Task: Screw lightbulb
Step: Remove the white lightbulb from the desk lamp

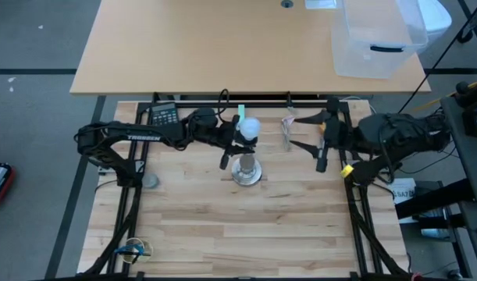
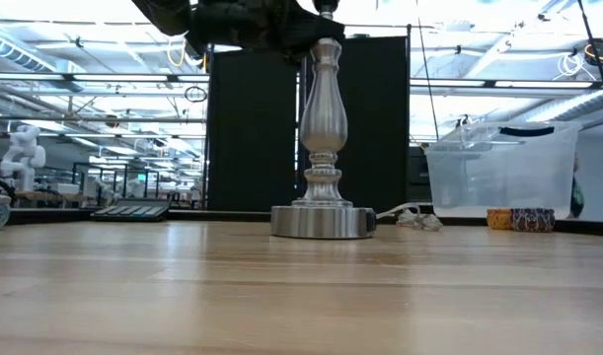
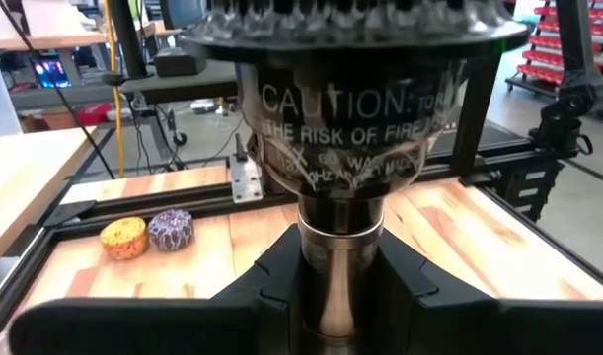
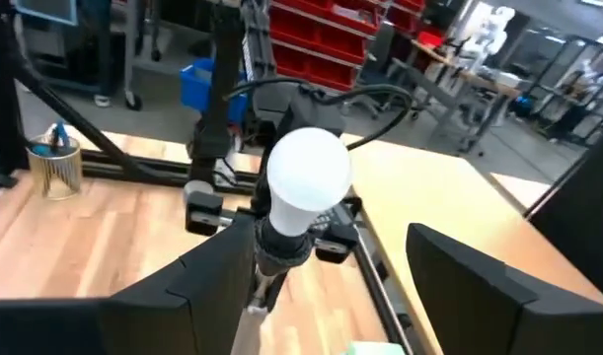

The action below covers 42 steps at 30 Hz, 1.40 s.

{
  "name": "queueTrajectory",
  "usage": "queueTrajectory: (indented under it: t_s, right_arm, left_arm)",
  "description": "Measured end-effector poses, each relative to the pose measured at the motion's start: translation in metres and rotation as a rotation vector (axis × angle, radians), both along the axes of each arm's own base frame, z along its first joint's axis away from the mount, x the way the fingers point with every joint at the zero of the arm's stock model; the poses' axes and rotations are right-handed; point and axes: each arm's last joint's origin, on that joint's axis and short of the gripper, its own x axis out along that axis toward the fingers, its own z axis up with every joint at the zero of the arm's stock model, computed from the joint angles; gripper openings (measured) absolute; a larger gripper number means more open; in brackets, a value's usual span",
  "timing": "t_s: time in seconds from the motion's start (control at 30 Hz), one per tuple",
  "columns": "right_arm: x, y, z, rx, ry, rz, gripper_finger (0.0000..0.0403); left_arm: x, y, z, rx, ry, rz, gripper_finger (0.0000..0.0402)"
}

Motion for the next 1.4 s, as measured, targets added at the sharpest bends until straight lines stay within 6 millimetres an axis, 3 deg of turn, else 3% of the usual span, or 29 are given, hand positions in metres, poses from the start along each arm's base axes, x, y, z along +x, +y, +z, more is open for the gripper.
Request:
queueTrajectory:
  t_s: [0.37, 0.63, 0.77, 1.07, 1.4]
  right_arm:
    - [0.023, -0.026, -0.008, 0.005, 0.068, 0.149, 0.0265]
    - [0.06, -0.045, -0.017, 0.035, 0.051, 0.12, 0.0266]
    - [0.067, -0.052, -0.02, 0.083, 0.042, 0.084, 0.0273]
    - [0.081, -0.055, -0.022, 0.163, -0.01, 0.084, 0.0299]
    - [0.113, -0.056, -0.037, 0.19, -0.012, 0.071, 0.0305]
  left_arm:
    - [0.002, 0.004, 0.0, -0.009, -0.019, 0.051, 0.0073]
    - [0.003, 0.004, 0.0, -0.019, -0.023, 0.069, 0.0073]
    - [0.003, 0.004, 0.0, -0.022, -0.021, 0.071, 0.0073]
    - [0.003, 0.004, 0.0, -0.022, -0.015, 0.072, 0.0073]
    - [0.003, 0.004, 0.0, -0.022, -0.014, 0.073, 0.0073]
